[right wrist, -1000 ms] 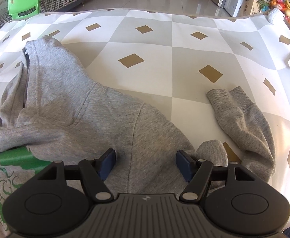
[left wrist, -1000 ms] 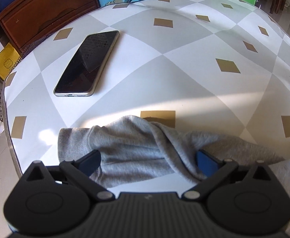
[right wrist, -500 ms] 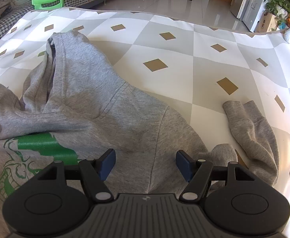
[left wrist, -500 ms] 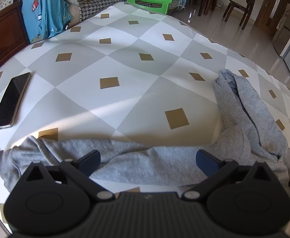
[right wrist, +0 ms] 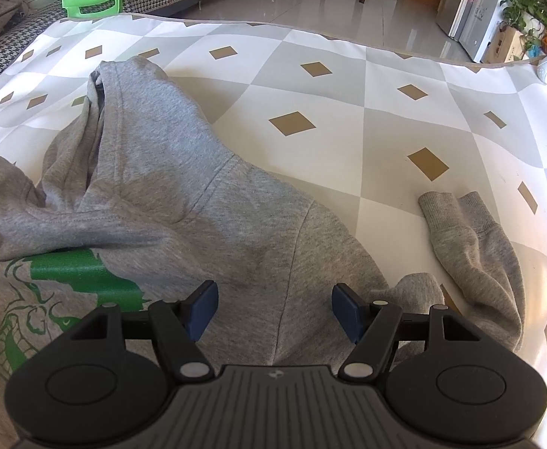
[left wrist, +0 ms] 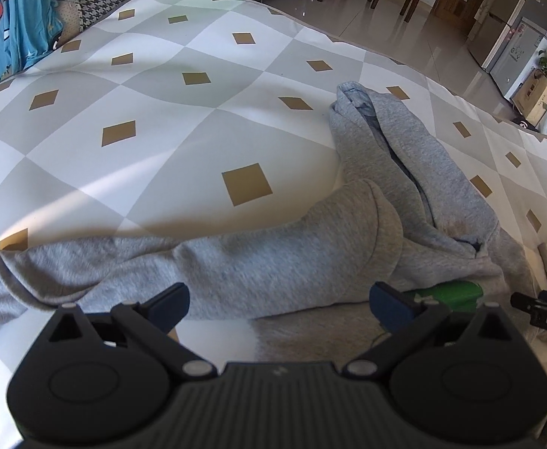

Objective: Fold clothes

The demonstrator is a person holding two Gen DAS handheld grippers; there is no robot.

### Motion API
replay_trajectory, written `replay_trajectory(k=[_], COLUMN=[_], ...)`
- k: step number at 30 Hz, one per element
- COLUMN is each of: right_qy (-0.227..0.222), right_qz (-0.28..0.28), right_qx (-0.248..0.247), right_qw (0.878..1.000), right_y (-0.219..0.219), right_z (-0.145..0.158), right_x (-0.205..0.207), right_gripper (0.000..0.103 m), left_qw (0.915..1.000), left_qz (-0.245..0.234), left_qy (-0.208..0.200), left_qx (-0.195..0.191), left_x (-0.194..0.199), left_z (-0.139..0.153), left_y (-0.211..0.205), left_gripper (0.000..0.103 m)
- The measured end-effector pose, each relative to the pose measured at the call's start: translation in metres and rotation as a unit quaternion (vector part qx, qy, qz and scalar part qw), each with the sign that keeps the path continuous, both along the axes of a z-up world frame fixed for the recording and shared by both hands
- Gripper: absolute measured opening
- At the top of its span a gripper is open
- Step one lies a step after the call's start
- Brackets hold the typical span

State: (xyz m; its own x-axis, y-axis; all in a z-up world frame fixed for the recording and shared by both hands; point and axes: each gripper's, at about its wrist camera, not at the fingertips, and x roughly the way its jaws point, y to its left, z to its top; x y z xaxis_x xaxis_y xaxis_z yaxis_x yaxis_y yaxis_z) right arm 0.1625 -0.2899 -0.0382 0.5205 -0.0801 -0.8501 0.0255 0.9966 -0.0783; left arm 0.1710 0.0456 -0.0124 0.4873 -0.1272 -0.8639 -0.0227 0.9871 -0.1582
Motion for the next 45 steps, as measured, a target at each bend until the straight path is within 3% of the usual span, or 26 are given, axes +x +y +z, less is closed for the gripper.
replay_trajectory(k=[5, 9, 13, 15, 20, 25, 29, 35, 45], right_qy=[-0.015, -0.044, -0.074, -0.089, -0.126, -0.129, -0.135, -0.146, -0.151], right_qz=[0.002, 0.011, 0.034, 0.058, 0.144, 0.215, 0.248, 0.278, 0.274], right_qx=[0.006, 0.031, 0.062, 0.075, 0.101, 0.108, 0.088, 0.075, 0.072], right_qw=[1.0, 0.998, 0.995, 0.991, 0.976, 0.962, 0.955, 0.946, 0.947], right_y=[0.0, 0.004, 0.021, 0.035, 0.084, 0.134, 0.168, 0.195, 0.213], right_z=[0.006, 0.02, 0.034, 0.041, 0.051, 0.041, 0.03, 0.022, 0.009], right_x=[-0.001, -0.003, -0.004, -0.005, -0.009, -0.007, -0.006, -0.006, 0.008], right_gripper=[0.065, 0.065, 0.065, 0.065, 0.065, 0.065, 0.065, 0.066, 0.066], left_qw=[0.9961, 0.9964, 0.9986, 0.9994, 0.9981, 0.9973, 0.9959, 0.9943, 0.9933], left_qz=[-0.053, -0.045, -0.017, -0.005, 0.053, 0.073, 0.09, 0.106, 0.115], left_qy=[-0.039, -0.041, -0.023, -0.007, 0.004, -0.008, -0.001, -0.001, 0.004], left_qx=[0.06, 0.059, 0.046, 0.034, -0.031, -0.004, -0.009, -0.014, -0.012], left_x=[0.0, 0.003, 0.008, 0.01, 0.009, 0.007, 0.007, 0.006, 0.006], left_z=[0.002, 0.002, -0.005, -0.01, -0.006, 0.001, 0.0, 0.001, 0.0], left_y=[-0.011, 0.003, 0.028, 0.038, 0.07, 0.08, 0.089, 0.102, 0.111], left_gripper=[0.103, 0.101, 0.074, 0.069, 0.072, 0.088, 0.092, 0.092, 0.093])
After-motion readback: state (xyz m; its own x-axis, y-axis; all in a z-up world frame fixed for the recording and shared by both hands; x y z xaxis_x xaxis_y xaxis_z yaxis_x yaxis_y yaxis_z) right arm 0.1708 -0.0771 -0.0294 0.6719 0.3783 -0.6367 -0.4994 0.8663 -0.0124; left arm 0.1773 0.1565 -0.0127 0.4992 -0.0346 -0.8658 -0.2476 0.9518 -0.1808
